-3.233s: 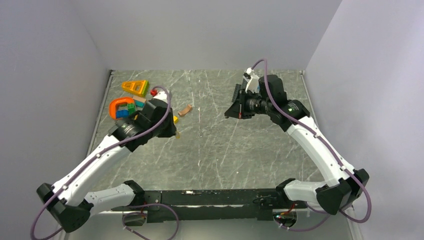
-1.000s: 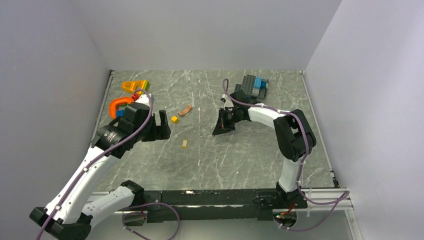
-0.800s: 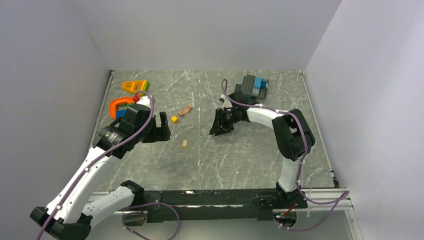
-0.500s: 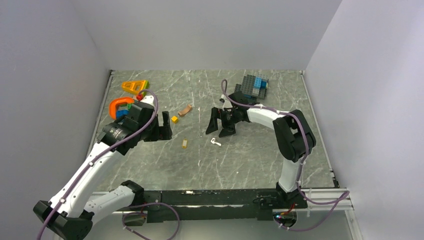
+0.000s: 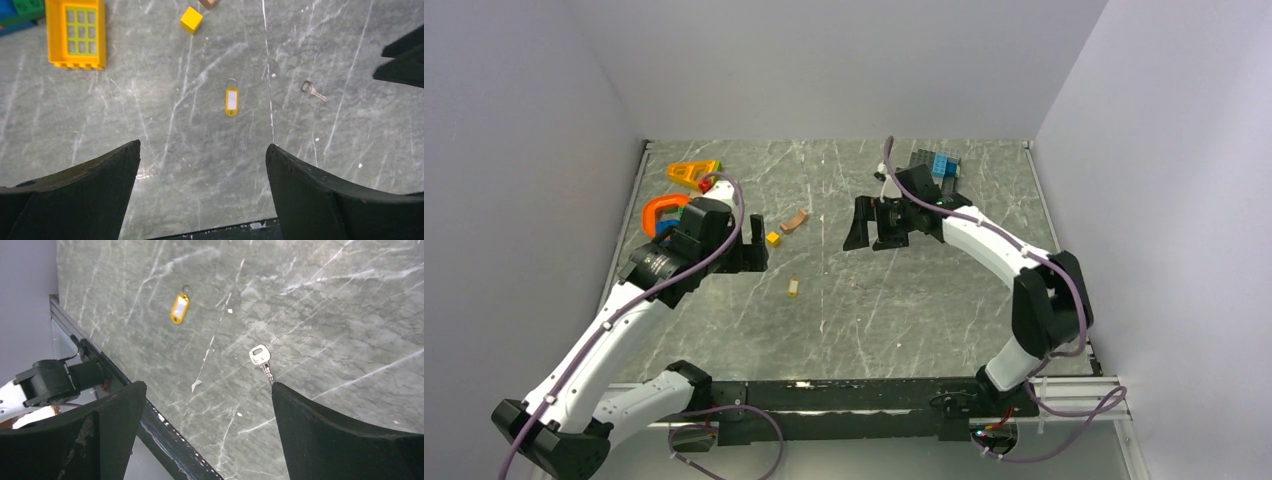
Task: Remove the keys from the keyring
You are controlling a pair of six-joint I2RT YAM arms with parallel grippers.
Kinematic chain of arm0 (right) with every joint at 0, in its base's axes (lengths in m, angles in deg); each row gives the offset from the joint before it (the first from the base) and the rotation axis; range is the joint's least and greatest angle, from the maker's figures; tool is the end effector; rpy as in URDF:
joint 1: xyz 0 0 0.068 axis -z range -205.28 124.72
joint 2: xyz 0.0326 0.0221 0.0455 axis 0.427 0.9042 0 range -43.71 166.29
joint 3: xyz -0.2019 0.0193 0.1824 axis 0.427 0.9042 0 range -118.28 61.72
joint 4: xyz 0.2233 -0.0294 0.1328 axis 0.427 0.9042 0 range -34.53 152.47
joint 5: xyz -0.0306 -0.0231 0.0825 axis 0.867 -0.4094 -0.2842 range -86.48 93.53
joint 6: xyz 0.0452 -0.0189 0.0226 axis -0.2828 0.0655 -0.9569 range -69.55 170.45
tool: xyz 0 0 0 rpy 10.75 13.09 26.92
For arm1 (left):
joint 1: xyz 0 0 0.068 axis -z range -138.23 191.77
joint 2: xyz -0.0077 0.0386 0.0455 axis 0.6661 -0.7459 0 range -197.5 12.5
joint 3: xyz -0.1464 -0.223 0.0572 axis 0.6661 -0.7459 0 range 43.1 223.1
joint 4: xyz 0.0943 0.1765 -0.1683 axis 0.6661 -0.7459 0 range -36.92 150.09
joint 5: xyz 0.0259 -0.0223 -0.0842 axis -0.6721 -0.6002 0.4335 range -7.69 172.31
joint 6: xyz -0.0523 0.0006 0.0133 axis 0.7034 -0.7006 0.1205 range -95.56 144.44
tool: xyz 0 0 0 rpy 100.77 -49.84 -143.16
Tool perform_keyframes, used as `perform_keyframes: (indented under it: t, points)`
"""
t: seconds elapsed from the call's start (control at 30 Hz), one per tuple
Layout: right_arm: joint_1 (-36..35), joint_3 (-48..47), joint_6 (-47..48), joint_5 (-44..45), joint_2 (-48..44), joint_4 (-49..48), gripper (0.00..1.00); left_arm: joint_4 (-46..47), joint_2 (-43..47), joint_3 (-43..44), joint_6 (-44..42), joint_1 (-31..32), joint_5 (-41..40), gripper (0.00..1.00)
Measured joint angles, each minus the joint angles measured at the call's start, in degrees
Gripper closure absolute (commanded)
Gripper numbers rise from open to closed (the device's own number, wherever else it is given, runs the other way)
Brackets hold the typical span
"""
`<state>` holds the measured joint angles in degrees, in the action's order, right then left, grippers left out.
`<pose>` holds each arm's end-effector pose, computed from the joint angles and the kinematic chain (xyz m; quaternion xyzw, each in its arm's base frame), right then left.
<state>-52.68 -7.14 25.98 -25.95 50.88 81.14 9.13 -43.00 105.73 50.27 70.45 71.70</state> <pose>0.3058 0.1782 0.2422 -0.1074 0.9103 0.3557 0.1825 0.1652 -0.0829 0.3455 -0.0134 0.9166 -0.1031 0.3860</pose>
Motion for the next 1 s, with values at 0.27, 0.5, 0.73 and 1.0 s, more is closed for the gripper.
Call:
perform_keyframes:
  t: [0.27,0.5,0.73,1.0]
  points:
    - [-0.02,1.9,2.38,3.06,-13.14,-0.09,0.0,7.96,4.68,-2.12,-6.78,-1.29,-3.98,0.01]
    - [-0.02,5.81,3.08,3.82,-24.41,-0.5,0.0,22.03,11.78,-14.25,-12.13,-3.74,-13.92,0.01]
    - [0.0,7.76,2.99,4.13,-30.1,-0.44,0.0,36.17,11.98,-26.91,-14.21,-15.76,-16.76,0.01]
    - [-0.02,7.76,2.78,4.02,-34.71,0.04,0.0,63.01,3.45,-39.45,-22.12,-23.1,-12.74,0.0]
